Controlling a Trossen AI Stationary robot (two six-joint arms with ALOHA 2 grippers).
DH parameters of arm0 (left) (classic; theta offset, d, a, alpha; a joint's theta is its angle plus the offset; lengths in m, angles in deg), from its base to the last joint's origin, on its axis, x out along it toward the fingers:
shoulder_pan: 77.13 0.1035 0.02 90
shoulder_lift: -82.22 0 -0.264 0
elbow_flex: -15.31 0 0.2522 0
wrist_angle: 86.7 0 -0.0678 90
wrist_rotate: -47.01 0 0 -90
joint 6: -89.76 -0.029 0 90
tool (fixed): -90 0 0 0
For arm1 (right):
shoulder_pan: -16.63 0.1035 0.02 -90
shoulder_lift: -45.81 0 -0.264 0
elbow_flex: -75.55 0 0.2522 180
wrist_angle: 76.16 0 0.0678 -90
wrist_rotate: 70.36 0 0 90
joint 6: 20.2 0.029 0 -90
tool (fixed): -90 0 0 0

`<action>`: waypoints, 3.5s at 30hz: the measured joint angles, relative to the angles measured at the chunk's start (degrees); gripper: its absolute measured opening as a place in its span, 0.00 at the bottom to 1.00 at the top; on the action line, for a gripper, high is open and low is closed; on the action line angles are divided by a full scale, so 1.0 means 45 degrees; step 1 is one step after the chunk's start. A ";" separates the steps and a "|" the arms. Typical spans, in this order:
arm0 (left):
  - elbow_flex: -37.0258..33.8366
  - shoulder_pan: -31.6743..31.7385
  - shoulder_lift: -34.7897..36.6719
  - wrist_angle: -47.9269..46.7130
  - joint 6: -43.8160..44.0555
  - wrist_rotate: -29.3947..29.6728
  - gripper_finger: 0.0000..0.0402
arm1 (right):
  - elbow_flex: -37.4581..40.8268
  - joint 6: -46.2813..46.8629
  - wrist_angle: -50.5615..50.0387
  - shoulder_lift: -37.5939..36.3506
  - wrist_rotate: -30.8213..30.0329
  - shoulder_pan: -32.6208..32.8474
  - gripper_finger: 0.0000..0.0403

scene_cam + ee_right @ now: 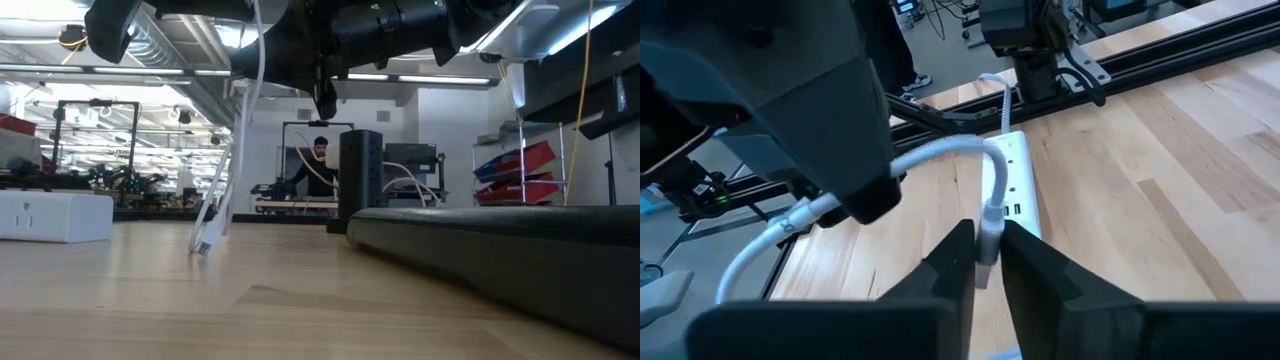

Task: Insert USB
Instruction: Insert the white USB cable into the white outlet extension

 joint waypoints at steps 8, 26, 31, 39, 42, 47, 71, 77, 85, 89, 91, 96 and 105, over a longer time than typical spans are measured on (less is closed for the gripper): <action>0.0000 0.0003 0.0000 -0.0004 -0.0195 0.0060 0.00 | 0.0000 -0.0010 0.0004 0.0000 0.0005 0.0000 0.13; 0.0002 -0.0029 0.0024 0.0333 -0.0169 -0.0024 0.03 | 0.0000 -0.0359 -0.0004 0.0000 -0.0058 0.0005 0.01; 0.0330 -0.0030 0.0049 0.0383 0.1598 -0.0399 0.17 | 0.0000 -0.0480 -0.0002 0.0000 -0.0026 0.0005 0.00; 0.0473 -0.0533 0.0867 -0.0230 0.5396 -0.0421 0.57 | 0.0000 -0.0685 -0.0033 0.0000 0.0019 0.0006 0.00; 0.0486 -0.0761 0.1420 -0.1016 0.6648 -0.0480 0.71 | 0.0000 -0.0692 -0.0036 0.0000 0.0019 0.0005 0.00; 0.0491 -0.1054 0.2436 -0.3929 0.9996 -0.1691 0.81 | 0.0000 -0.0733 -0.0041 0.0000 0.0024 0.0005 0.00; -0.3250 0.1057 0.3847 -1.0225 2.1899 -1.2441 0.81 | 0.0000 -0.1064 -0.0114 0.0000 0.0933 0.0005 0.00; -0.3489 0.1137 0.3848 -0.9346 2.0628 -1.1493 0.81 | 0.0000 -0.1073 -0.0017 0.0000 0.0937 0.0005 0.00; -0.3578 0.1305 0.3823 -0.9666 1.9709 -1.1441 0.81 | 0.0000 -0.1083 -0.0021 0.0000 0.1146 0.0005 0.00; -0.4003 0.1463 0.3823 -0.9213 1.9707 -1.1542 0.81 | 0.0000 -0.1083 -0.0021 0.0000 0.1151 0.0005 0.00; -0.4344 0.1557 0.3821 -0.9124 1.9710 -1.1565 0.81 | 0.0000 -0.1083 -0.0021 0.0000 0.1161 0.0005 0.00; -0.4734 0.1829 0.3813 -0.9129 1.9875 -1.1182 0.81 | 0.0000 -0.1083 -0.0021 0.0000 0.1226 0.0005 0.00; -0.4768 0.2006 0.3813 -0.8549 1.9317 -1.1886 0.66 | 0.0000 -0.1088 -0.0026 0.0000 0.1268 0.0005 0.00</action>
